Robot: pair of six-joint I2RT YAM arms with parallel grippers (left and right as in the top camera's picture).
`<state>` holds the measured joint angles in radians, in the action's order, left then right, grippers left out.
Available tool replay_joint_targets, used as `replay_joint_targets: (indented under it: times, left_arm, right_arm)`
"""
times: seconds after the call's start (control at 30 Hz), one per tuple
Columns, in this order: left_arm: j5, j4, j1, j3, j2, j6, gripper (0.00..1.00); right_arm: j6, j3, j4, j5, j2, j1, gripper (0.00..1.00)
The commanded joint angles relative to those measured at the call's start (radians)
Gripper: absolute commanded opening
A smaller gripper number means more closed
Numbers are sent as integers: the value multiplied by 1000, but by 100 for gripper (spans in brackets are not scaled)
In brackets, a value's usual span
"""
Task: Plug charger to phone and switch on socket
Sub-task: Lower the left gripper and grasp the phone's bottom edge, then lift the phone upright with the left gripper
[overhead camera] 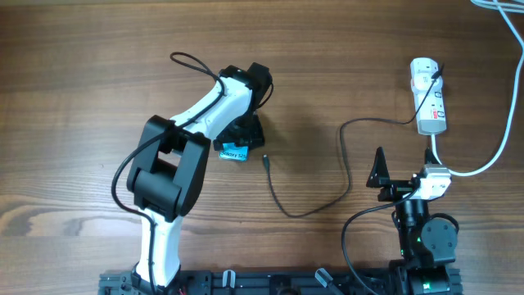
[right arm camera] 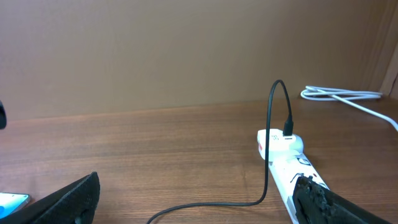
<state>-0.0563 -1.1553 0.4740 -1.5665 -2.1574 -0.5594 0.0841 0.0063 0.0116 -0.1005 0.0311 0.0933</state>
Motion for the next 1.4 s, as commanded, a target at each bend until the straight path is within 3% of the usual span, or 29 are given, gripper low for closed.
replay_joint_targets:
  times: [0.0,0.13,0.23,0.47,0.73,1.1,1.2,1.37]
  left_arm:
    - [-23,13,-29,10,104,3,78]
    - [-23,69,-61,10,175,57,86]
    - [-23,132,-89,10,190,161,98]
    - [27,179,-124,11,122,341,97]
    - [124,208,-90,11,43,444,100]
    - [172,208,-82,47,17,442,99]
    - [171,210,-80,61,17,411,86]
    - [83,218,-64,71,17,315,80]
  right_arm:
    - [-3,-1,3,8,0,5,100]
    - [-3,-1,3,8,0,5,100]
    - [-3,-1,3,9,0,5,100]
    - [-4,-1,3,8,0,5,100]
    - [-3,-1,3,8,0,5,100]
    - [-3,-1,3,9,0,5,100]
    - [-4,-1,3,8,0,5,100]
    - [-3,-1,3,9,0,5,100]
